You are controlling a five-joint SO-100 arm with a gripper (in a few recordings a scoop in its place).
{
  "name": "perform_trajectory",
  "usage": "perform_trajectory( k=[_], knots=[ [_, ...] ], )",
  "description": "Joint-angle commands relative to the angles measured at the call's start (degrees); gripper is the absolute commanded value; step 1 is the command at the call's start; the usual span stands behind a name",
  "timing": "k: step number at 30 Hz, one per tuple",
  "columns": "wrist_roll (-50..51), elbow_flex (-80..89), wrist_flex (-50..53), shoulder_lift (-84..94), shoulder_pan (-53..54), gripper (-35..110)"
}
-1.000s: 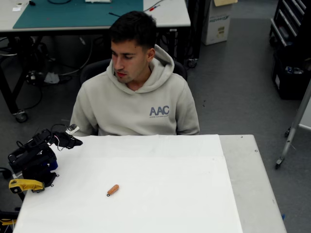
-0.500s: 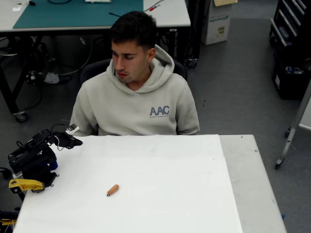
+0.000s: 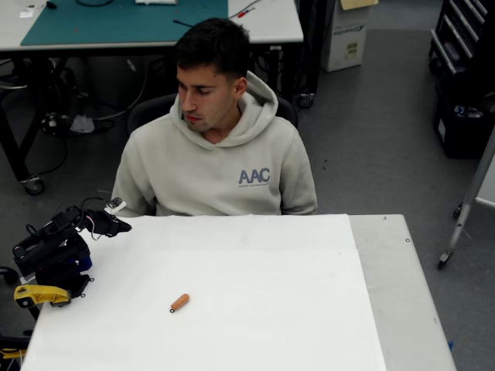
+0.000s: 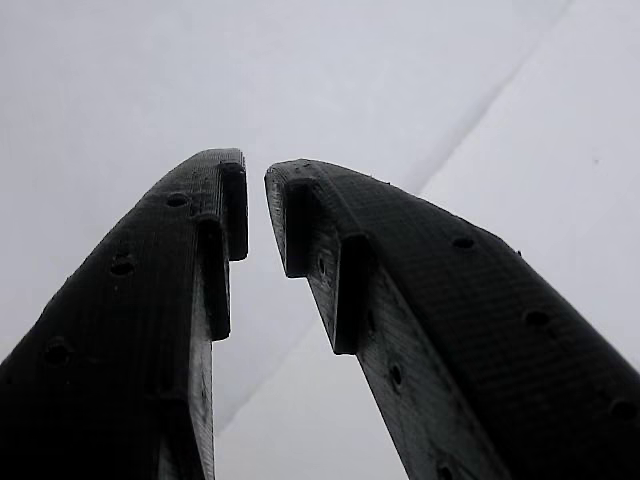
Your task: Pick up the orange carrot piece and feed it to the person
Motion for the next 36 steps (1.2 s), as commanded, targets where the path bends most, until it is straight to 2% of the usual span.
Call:
perform_trajectory(
  k=[1,32,36],
  knots=[
    [0.00,-0.53,0.62,1.41,0.26,-1],
    [-0.88,-1.58,-0.35,1.41,0.35,-1],
    [-4.75,-1.76,-0.35,1.32,0.35,-1]
  ],
)
